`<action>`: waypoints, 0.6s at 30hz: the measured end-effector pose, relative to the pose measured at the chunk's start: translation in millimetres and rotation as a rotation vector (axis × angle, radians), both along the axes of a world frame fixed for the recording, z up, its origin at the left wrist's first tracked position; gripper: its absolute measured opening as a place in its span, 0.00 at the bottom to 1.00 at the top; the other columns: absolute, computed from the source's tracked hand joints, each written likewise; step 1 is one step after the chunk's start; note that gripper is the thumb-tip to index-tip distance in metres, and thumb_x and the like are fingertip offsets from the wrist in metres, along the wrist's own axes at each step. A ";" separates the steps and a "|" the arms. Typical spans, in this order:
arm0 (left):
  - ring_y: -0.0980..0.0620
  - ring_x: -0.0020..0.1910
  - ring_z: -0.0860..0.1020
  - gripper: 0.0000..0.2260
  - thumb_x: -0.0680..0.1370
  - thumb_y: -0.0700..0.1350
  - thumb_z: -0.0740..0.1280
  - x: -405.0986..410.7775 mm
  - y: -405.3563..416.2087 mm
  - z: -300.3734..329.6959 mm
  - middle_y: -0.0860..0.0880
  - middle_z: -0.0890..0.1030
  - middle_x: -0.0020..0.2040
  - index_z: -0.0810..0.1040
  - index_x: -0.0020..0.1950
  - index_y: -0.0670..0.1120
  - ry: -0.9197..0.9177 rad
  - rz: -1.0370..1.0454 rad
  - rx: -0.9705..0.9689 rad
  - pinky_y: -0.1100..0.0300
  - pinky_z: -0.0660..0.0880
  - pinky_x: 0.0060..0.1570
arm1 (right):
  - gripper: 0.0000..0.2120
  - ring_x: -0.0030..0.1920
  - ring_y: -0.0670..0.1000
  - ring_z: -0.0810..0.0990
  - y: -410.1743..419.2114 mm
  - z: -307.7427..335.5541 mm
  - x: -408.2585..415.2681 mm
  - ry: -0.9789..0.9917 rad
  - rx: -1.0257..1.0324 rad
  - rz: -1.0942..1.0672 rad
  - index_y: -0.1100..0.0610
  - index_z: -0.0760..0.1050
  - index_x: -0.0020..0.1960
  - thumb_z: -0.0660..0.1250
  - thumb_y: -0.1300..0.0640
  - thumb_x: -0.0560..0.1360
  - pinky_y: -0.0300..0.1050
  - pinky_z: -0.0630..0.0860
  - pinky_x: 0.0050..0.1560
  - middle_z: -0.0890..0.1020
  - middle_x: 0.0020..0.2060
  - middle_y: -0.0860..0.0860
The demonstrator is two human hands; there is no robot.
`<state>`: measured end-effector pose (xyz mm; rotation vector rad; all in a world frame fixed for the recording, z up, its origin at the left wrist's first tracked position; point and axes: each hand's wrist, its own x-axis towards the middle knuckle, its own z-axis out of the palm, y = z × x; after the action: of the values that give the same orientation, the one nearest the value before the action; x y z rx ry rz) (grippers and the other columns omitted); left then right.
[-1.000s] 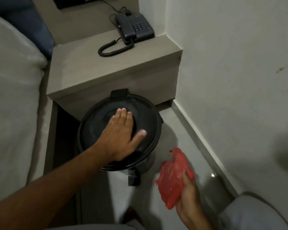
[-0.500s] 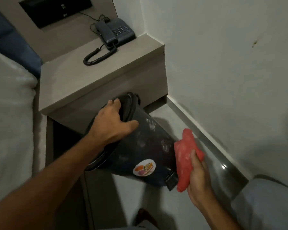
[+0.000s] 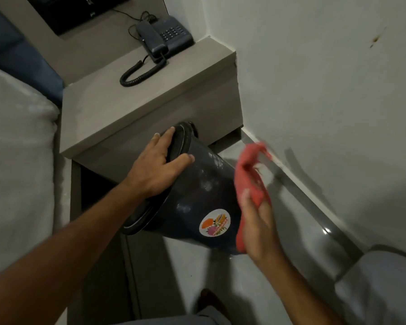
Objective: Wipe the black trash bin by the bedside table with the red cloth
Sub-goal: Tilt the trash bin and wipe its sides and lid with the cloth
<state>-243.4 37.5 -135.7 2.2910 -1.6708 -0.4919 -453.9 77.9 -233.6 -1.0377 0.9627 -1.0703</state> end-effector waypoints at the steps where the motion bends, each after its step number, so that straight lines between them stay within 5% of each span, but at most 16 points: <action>1: 0.43 0.74 0.60 0.41 0.69 0.72 0.57 -3.6 -2.0 -0.6 0.46 0.58 0.79 0.51 0.78 0.58 -0.011 0.000 -0.004 0.39 0.63 0.69 | 0.18 0.79 0.51 0.63 5.7 10.5 14.4 0.111 -0.133 0.005 0.19 0.61 0.68 0.55 0.33 0.79 0.55 0.66 0.76 0.61 0.80 0.41; 3: 0.42 0.75 0.59 0.41 0.68 0.74 0.53 -8.8 -7.6 -0.5 0.46 0.57 0.79 0.52 0.78 0.58 -0.021 0.004 -0.005 0.39 0.59 0.70 | 0.28 0.82 0.49 0.38 21.6 23.3 51.8 0.344 -0.444 0.052 0.30 0.52 0.78 0.42 0.28 0.79 0.56 0.42 0.80 0.45 0.82 0.39; 5: 0.45 0.76 0.58 0.41 0.69 0.74 0.51 -9.4 -14.1 -1.3 0.46 0.58 0.79 0.54 0.78 0.57 -0.019 0.020 -0.023 0.42 0.58 0.72 | 0.39 0.81 0.49 0.33 33.0 26.3 85.3 0.472 -0.482 0.061 0.51 0.47 0.83 0.35 0.30 0.79 0.58 0.35 0.79 0.39 0.83 0.50; 7: 0.49 0.76 0.58 0.40 0.69 0.73 0.51 -6.3 -16.6 -3.3 0.47 0.60 0.78 0.56 0.78 0.56 -0.011 0.031 -0.042 0.44 0.57 0.72 | 0.39 0.82 0.53 0.38 35.2 22.2 104.3 0.549 -0.444 -0.007 0.57 0.46 0.83 0.36 0.33 0.81 0.59 0.35 0.79 0.44 0.83 0.56; 12: 0.51 0.70 0.65 0.36 0.70 0.71 0.55 9.0 -0.9 -6.3 0.51 0.62 0.77 0.57 0.76 0.60 0.009 0.008 -0.086 0.50 0.63 0.67 | 0.32 0.82 0.52 0.51 15.5 -15.8 85.6 0.667 -0.285 -0.157 0.44 0.46 0.81 0.40 0.33 0.81 0.56 0.44 0.80 0.56 0.82 0.49; 16: 0.52 0.70 0.64 0.35 0.71 0.70 0.55 18.1 14.8 -7.5 0.53 0.61 0.76 0.55 0.76 0.62 0.031 -0.008 -0.117 0.51 0.64 0.64 | 0.32 0.76 0.59 0.67 -44.4 -44.5 40.5 0.746 0.258 -0.143 0.54 0.64 0.79 0.43 0.39 0.83 0.63 0.58 0.77 0.72 0.75 0.58; 18: 0.52 0.71 0.63 0.35 0.71 0.69 0.55 19.1 17.4 -7.1 0.53 0.61 0.77 0.56 0.77 0.61 0.033 0.002 -0.121 0.49 0.63 0.67 | 0.31 0.70 0.60 0.73 -64.3 -29.0 44.6 0.701 0.296 -0.080 0.55 0.72 0.73 0.43 0.39 0.84 0.65 0.62 0.74 0.78 0.69 0.59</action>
<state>-224.2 54.9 -142.8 2.1861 -1.6362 -0.4143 -409.2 13.6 -262.6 -1.1499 1.6800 -0.5893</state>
